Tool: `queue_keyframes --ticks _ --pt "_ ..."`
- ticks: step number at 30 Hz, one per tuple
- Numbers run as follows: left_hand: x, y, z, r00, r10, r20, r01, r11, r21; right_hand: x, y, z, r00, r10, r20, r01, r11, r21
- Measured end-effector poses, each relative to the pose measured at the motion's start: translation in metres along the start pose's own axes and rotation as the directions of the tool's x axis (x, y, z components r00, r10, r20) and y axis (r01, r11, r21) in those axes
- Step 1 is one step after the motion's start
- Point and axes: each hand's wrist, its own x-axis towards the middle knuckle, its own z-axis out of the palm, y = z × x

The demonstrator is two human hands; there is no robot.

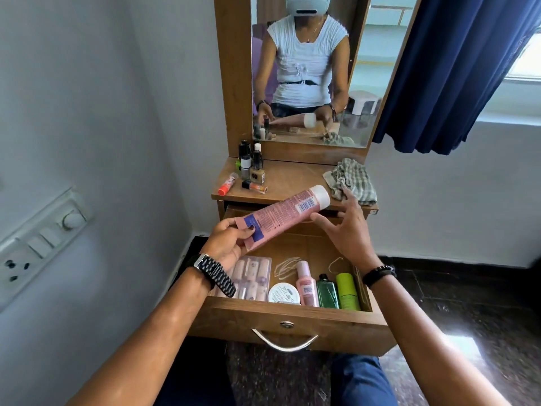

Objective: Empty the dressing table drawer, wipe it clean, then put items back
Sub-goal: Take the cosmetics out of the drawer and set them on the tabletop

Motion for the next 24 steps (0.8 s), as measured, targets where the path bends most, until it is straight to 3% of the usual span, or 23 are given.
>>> queue_keyframes --ticks 2,4,5,7,11,13,18,24 --pt "-0.005 0.001 0.004 0.999 -0.019 0.029 0.019 1.000 -0.004 -0.004 -0.005 -0.001 0.981 0.147 0.127 -0.184 0.913 0.363" --pt "-0.011 -0.002 0.011 0.998 -0.030 0.050 0.030 1.000 -0.003 -0.007 -0.012 -0.001 0.922 0.186 0.339 -0.377 0.628 0.681" --pt "-0.015 -0.004 0.016 0.997 -0.038 0.063 0.039 0.999 -0.013 -0.010 -0.016 0.000 0.895 0.175 0.410 -0.439 0.505 0.743" --pt "-0.021 -0.013 0.028 0.993 -0.060 0.102 0.063 0.998 -0.025 -0.016 -0.021 0.009 0.861 0.165 0.481 -0.503 0.419 0.756" --pt "-0.027 -0.034 0.045 0.997 -0.021 0.068 0.015 0.996 0.083 -0.028 -0.027 0.029 0.857 0.209 0.470 -0.511 0.458 0.728" --pt "-0.028 -0.038 0.047 0.998 0.026 0.058 -0.034 0.987 0.157 -0.025 -0.029 0.028 0.881 0.219 0.420 -0.468 0.546 0.695" --pt "-0.022 -0.029 0.053 0.980 0.067 0.189 -0.121 0.950 0.289 -0.003 -0.025 0.009 0.931 0.219 0.291 -0.355 0.731 0.583" --pt "0.011 -0.007 0.096 0.943 0.191 0.272 -0.294 0.859 0.418 0.042 -0.027 -0.014 0.964 0.223 0.146 -0.266 0.816 0.513"
